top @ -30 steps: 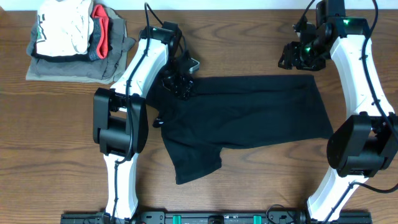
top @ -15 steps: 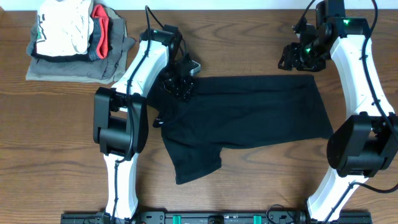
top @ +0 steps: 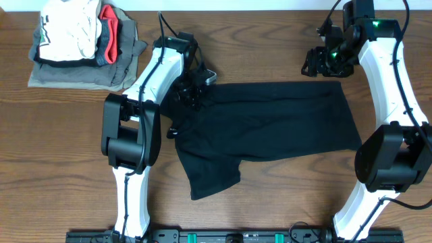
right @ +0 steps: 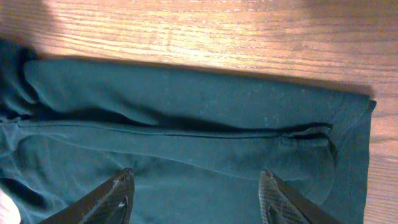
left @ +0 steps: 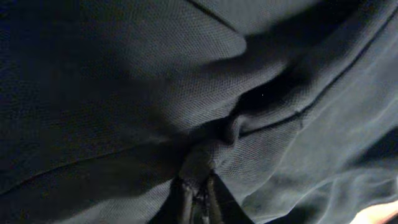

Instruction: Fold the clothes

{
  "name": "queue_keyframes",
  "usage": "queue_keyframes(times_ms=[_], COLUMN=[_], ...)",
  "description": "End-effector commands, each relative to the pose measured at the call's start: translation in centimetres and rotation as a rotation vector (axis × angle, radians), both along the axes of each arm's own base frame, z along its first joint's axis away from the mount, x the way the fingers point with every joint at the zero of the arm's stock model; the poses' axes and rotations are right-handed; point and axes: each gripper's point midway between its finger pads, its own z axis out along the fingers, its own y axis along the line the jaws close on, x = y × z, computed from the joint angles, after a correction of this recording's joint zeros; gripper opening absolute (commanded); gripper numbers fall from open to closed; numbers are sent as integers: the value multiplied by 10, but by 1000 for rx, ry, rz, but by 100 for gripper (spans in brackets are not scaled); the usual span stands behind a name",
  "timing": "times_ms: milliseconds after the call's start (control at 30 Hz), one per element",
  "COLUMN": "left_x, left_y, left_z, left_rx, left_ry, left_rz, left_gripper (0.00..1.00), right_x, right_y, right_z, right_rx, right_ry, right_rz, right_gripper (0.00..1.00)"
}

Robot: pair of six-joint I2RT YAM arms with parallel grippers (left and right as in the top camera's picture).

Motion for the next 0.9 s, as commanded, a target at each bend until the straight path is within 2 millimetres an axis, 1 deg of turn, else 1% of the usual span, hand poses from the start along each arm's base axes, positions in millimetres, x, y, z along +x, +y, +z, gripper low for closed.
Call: queue_keyframes(times_ms=[0, 100, 200, 300, 433, 567, 700, 800, 867], left_x=[13, 20, 29, 33, 30, 22, 14, 9, 7], left_y=[-6, -8, -11, -14, -23, -45, -60, -69, -70], left_z=[21, 38, 54, 63, 65, 69, 69, 69, 67], left_rx=[-21, -30, -39, -48, -53, -115, -125, -120, -93], left_ry=[-48, -86, -116, -132, -136, -109, -101, -103, -114], left_rz=[56, 101, 192, 244, 229, 197, 161, 136, 123], left_gripper=[6, 6, 6, 6, 6, 6, 6, 6, 6], right_x=[2, 2, 2, 2, 1, 1, 0, -1, -2], right_y=[6, 6, 6, 6, 6, 6, 6, 6, 6], right_z=[12, 12, 12, 12, 11, 11, 11, 11, 11], right_rx=[4, 5, 5, 5, 5, 5, 5, 5, 5], right_ry=[-36, -36, -37, -36, -33, -33, -30, -25, -21], right_rz=[31, 31, 30, 30, 31, 31, 30, 31, 31], right_gripper=[63, 63, 63, 63, 63, 63, 63, 63, 63])
